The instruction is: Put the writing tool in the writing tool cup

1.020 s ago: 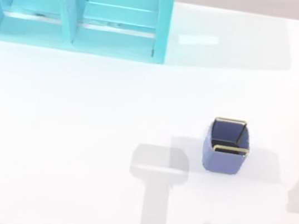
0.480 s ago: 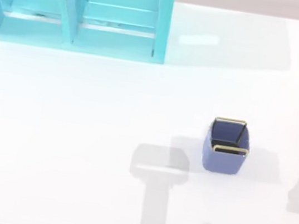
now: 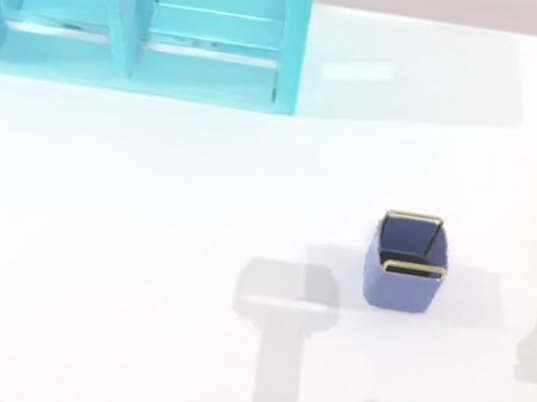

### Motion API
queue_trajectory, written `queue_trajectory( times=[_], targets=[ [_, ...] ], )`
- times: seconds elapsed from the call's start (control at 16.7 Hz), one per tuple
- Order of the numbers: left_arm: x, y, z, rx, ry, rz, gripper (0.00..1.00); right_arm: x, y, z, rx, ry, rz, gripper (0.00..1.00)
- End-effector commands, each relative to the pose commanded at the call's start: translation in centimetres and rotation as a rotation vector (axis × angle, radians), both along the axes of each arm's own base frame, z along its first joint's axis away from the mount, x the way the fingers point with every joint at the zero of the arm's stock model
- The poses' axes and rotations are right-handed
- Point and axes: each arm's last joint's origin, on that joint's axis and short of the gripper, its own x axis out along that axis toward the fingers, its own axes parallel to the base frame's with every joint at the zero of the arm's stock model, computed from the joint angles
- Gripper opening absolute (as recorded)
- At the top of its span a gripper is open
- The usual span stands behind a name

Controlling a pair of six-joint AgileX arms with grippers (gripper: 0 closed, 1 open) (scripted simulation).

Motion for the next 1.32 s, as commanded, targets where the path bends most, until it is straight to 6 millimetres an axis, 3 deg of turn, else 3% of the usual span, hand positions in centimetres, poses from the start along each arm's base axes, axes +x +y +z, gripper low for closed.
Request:
queue_trajectory(
  times=[0.3,0.36,0.54,0.9,1.14,1.32],
  targets=[
    [0.0,0.0,0.0,0.000,0.000,0.000,0.00,0.0,0.0,0.0,0.000,0.000,0.000,1.00],
    [-0.8,1.3,2.5,0.038,-0.031,0.030,0.00,0.0,0.0,0.0,0.000,0.000,0.000,1.00],
    [-1.6,1.9,3.4,0.039,-0.032,0.037,0.00,0.0,0.0,0.0,0.000,0.000,0.000,1.00],
    [-7.9,3.5,9.6,0.022,-0.014,0.042,0.00,0.0,0.0,0.0,0.000,0.000,0.000,1.00],
    [-13.0,2.7,14.6,0.012,-0.011,0.035,0.00,0.0,0.0,0.0,0.000,0.000,0.000,1.00],
    [-15.4,1.8,17.1,0.032,-0.027,0.031,0.00,0.0,0.0,0.0,0.000,0.000,0.000,1.00]
  ],
)
